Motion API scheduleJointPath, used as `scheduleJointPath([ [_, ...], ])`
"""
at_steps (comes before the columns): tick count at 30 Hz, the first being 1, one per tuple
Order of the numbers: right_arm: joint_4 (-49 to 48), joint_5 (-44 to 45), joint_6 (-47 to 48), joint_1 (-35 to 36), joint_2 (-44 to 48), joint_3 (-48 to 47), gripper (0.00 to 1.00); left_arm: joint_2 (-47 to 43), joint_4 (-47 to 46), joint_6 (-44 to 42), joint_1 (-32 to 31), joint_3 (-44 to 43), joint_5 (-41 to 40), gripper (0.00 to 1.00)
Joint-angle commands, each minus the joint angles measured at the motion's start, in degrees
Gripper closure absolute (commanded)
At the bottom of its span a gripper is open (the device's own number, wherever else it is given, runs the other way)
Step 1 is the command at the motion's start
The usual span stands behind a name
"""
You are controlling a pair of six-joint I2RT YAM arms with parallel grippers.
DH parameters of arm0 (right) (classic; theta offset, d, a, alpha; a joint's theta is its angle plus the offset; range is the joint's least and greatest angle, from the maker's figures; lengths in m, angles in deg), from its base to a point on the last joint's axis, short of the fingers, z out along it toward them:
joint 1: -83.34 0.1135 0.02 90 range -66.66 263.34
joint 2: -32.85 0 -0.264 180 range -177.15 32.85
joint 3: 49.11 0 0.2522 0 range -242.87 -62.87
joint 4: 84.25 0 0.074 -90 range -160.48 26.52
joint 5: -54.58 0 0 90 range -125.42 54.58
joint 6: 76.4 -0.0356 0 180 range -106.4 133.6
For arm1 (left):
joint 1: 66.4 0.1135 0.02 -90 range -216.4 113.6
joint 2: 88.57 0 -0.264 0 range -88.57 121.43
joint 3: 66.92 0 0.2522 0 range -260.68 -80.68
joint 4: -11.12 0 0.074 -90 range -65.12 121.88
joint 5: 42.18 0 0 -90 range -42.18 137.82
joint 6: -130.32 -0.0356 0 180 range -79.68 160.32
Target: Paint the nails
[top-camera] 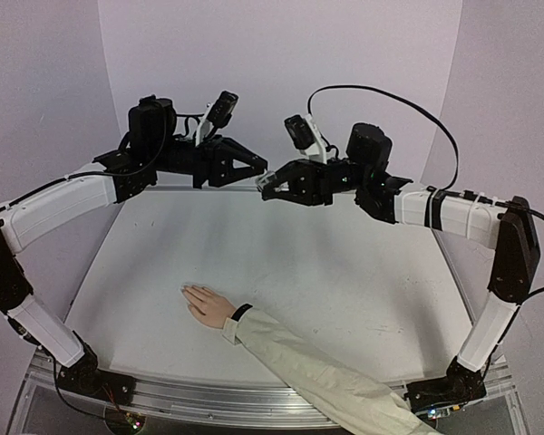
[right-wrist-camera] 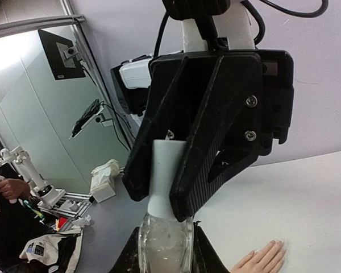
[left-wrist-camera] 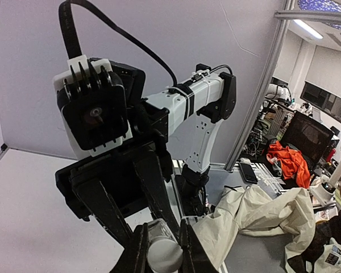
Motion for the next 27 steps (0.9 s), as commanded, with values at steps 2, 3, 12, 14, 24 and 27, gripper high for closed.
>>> scheduleJointPath([
  [2, -14.13, -8.62, -0.96, -2.45, 5.11, -0.34, 1.00, -1.66, 2.01, 3.00, 1.48, -3.34, 7.38, 1.00],
  [3, -13.92, -7.46, -0.69, -2.47, 4.97, -0.12, 1.00, -1.50, 2.02, 3.53, 1.54, -3.45, 5.98, 0.94],
  [12, 15.57, 22.09, 20.78, -3.16, 5.53, -0.74, 1.00, -0.57, 2.13, 13.19, 5.80, -0.84, -9.13, 0.19],
  [14, 18.74, 31.21, 23.34, -3.21, 5.84, -0.39, 1.00, 0.45, 2.23, 17.55, 7.12, -0.59, -11.42, 0.15],
  [24, 22.36, 48.71, 26.89, -0.09, 5.15, 0.26, 1.00, 6.28, 2.27, 29.98, 7.78, -2.12, -14.51, 0.36],
  [27, 22.91, 52.85, 29.07, 2.13, 4.17, -0.50, 1.00, 6.54, 2.29, 30.97, 7.09, -2.01, -16.47, 0.48],
])
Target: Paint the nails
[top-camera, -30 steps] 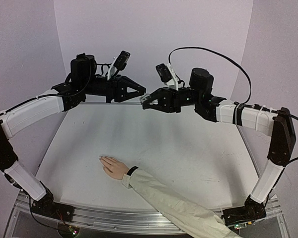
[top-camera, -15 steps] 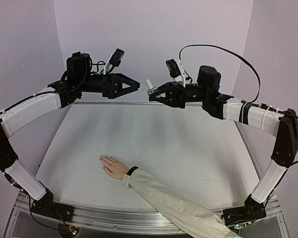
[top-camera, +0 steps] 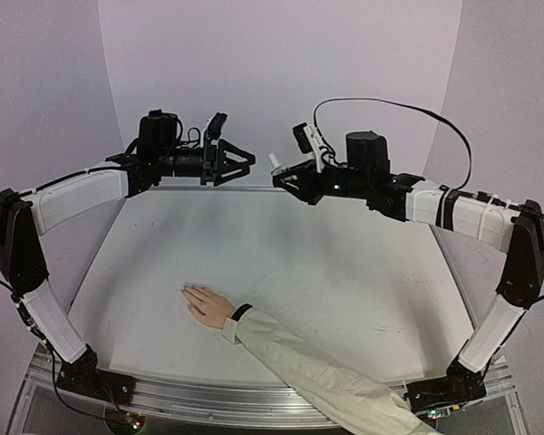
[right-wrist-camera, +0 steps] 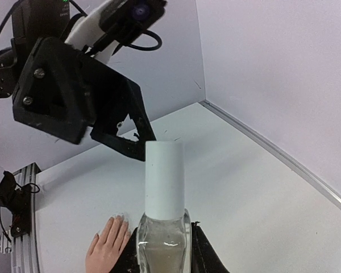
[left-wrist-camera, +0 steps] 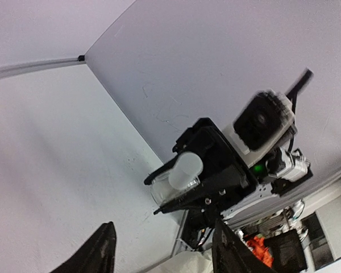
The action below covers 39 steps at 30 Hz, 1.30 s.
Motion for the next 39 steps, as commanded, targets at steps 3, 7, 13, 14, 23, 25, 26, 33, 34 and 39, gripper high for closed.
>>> scheduleJointPath([
  [3, 0.51, 12.49, 7.90, 6.12, -0.37, -3.27, 1.00, -1.20, -1.44, 3.33, -1.81, -1.37, -5.23, 0.51],
  [7, 0.75, 17.06, 10.27, 8.99, -0.87, -4.02, 1.00, -1.43, -1.45, 2.94, -3.04, -1.22, -7.37, 0.51],
  [13, -1.73, 23.71, 11.77, 12.25, -0.76, -3.79, 1.00, -2.34, -1.31, 2.00, -4.07, 0.13, -9.65, 0.58],
  [14, -2.36, 25.53, 11.89, 12.78, -0.65, -3.48, 1.00, -2.83, -1.25, 1.64, -4.05, 0.45, -10.18, 0.59],
  [23, -2.93, 30.88, 10.84, 14.00, -1.25, -4.27, 1.00, -4.54, -0.68, -1.33, -5.45, 0.55, -10.93, 0.78],
  [25, -3.21, 30.86, 10.45, 14.11, -1.25, -4.37, 1.00, -4.37, -0.59, -1.82, -5.85, 0.18, -10.78, 0.88],
  [26, -3.28, 31.08, 10.10, 14.13, -1.27, -4.46, 1.00, -4.31, -0.52, -2.08, -6.02, 0.06, -10.76, 0.89],
  [33, -3.90, 27.75, 8.66, 14.08, -1.00, -5.49, 1.00, -4.23, -0.41, -6.07, -6.98, -0.95, -6.97, 1.00],
  [34, -4.05, 24.51, 9.00, 13.97, -0.58, -5.53, 1.00, -4.62, -0.41, -7.55, -7.10, -1.14, -5.88, 1.00],
  [39, -5.13, -18.05, 7.13, 7.13, 2.33, -5.76, 1.00, -6.66, -0.48, -17.01, -7.43, -2.56, 8.03, 1.00],
])
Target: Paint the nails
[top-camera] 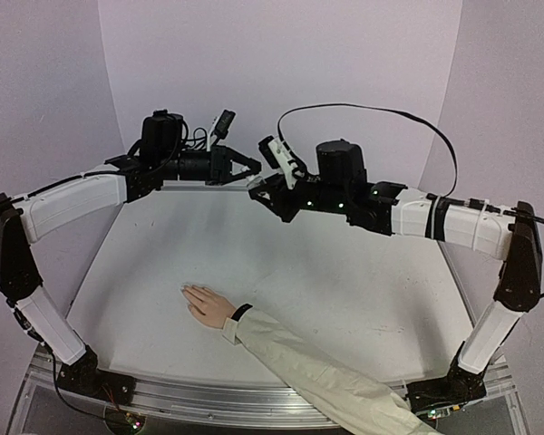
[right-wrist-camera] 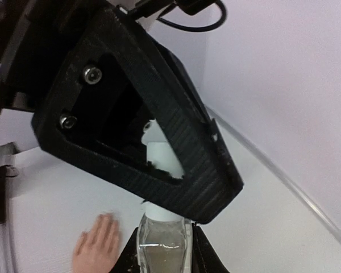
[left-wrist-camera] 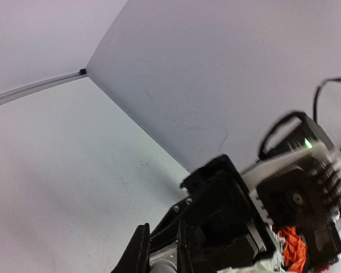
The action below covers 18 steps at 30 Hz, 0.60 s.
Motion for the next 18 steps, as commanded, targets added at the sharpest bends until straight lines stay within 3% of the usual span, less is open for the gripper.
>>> scheduleJointPath([
  [1, -9.97, -47.93, -4.79, -6.89, 3.68, -3.88, 1.00, -4.87, -2.01, -10.76, -2.43, -4.03, 19.05, 1.00],
  [2, -13.58, -57.91, -9.46, -8.56, 3.36, -3.88, 1.00, -5.65, -2.01, -12.43, -2.64, -3.98, 21.68, 1.00],
  [4, -18.59, -69.55, -16.28, -9.92, 2.32, -5.18, 1.00, -6.88, -2.09, -14.91, -2.84, -3.66, 25.78, 1.00],
  [7, -18.89, -76.07, -18.39, -9.98, 1.44, -6.64, 1.00, -7.25, -2.18, -16.00, -2.88, -3.73, 29.08, 1.00],
  [15, -18.74, -70.02, -17.85, -10.82, 2.31, -3.29, 1.00, -6.14, -2.23, -14.59, -2.75, -4.64, 26.48, 1.00],
  [16, -18.71, -68.43, -17.62, -11.09, 2.47, -2.73, 1.00, -6.14, -2.27, -13.75, -2.48, -4.66, 24.86, 0.97],
  [18, -18.46, -63.94, -17.23, -11.87, 2.84, -1.66, 1.00, -5.78, -2.27, -11.72, -1.48, -4.58, 22.15, 0.71],
])
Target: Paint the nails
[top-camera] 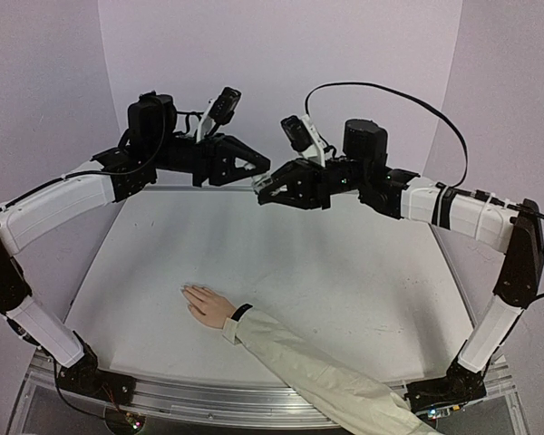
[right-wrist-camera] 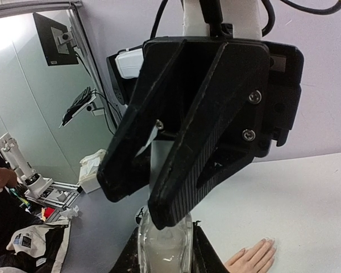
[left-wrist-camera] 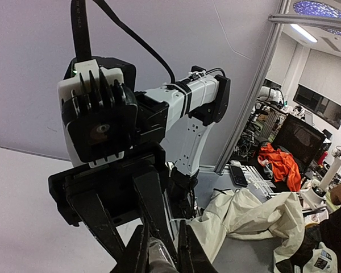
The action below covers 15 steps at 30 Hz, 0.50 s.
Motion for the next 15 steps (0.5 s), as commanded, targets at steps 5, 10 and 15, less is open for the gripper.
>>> scheduleJointPath([
  [5, -3.30, 14.98, 6.51, -3.81, 4.26, 2.71, 1.00, 1.97, 1.73, 12.78, 6.68, -1.40, -4.21, 0.26],
  [10, 4.33, 32.01, 10.56, -3.86, 3.67, 1.67, 1.00, 1.93, 1.90, 16.33, 7.60, 0.42, -11.14, 0.24],
  [15, 6.24, 38.42, 11.29, -3.45, 3.03, 0.89, 1.00, 1.03, 1.99, 17.53, 7.42, 1.13, -16.72, 0.29],
])
